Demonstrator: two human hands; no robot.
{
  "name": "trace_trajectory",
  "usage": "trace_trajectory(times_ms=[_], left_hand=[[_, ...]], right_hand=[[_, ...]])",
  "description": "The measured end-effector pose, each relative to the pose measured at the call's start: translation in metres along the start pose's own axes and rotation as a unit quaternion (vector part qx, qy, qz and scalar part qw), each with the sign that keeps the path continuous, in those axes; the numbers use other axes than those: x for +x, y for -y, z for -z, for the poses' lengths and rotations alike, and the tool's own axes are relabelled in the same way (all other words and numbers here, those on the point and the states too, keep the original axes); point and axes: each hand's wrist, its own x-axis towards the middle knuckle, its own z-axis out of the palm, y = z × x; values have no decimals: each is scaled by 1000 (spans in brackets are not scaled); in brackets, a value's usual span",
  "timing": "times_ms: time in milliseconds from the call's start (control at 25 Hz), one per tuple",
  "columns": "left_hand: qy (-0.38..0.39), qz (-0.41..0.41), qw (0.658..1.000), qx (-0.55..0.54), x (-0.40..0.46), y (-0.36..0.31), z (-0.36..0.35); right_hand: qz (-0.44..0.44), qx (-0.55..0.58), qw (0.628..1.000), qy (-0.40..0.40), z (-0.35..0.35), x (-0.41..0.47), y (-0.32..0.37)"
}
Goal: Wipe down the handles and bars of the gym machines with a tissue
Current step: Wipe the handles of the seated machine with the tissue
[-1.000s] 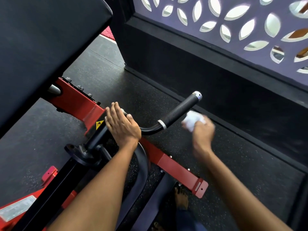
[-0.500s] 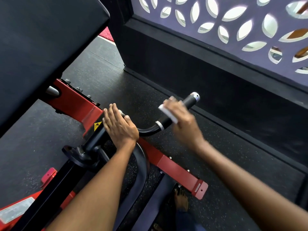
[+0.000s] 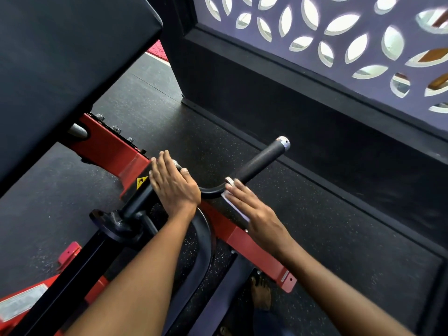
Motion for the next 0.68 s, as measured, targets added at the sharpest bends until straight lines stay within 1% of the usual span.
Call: trace_trajectory(times_ms=[40, 80, 120, 160, 200, 280, 320, 360, 400, 480, 560, 600, 640, 680], left_hand=[[-1, 0, 1000, 0, 0, 0, 0], [-1, 0, 1000, 1, -1, 0, 0], [-3, -1, 1000, 1, -1, 0, 0], [-4, -1, 1000, 1, -1, 0, -1], [-5, -1, 1000, 3, 0, 0, -1], [-5, -1, 1000, 7, 0, 1, -1], [-6, -1, 1000, 8, 1, 1, -1], [-6, 0, 1000, 7, 1, 1, -1], [-6, -1, 1000, 6, 1, 0, -1], [-6, -2, 1000, 7, 1, 1, -2], [-5, 0, 1000, 7, 0, 1, -1], [-6, 0, 1000, 7, 0, 1, -1], [-7, 0, 1000, 6, 1, 1, -1], [-8, -1, 1000, 5, 1, 1, -1]], right_hand=[[-82, 60, 994, -40, -3, -20, 2], [-206, 132, 964, -101, -4, -31, 6], [-343, 218, 899, -165, -2, -26, 8], [-443, 316, 808, -225, 2, -10, 8], [-491, 433, 718, -238, 7, 12, 4], [-490, 645, 548, -209, 15, 55, 1], [-480, 709, 473, -207, 15, 68, 1], [-484, 733, 427, -213, 14, 72, 5], [-488, 736, 418, -212, 11, 69, 9], [-504, 711, 439, -217, 8, 50, 17], [-510, 681, 452, -268, 19, 31, 10], [-496, 650, 482, -316, 32, 28, 1], [-470, 577, 558, -367, 47, 31, -9], [-434, 456, 667, -398, 63, 39, -22]])
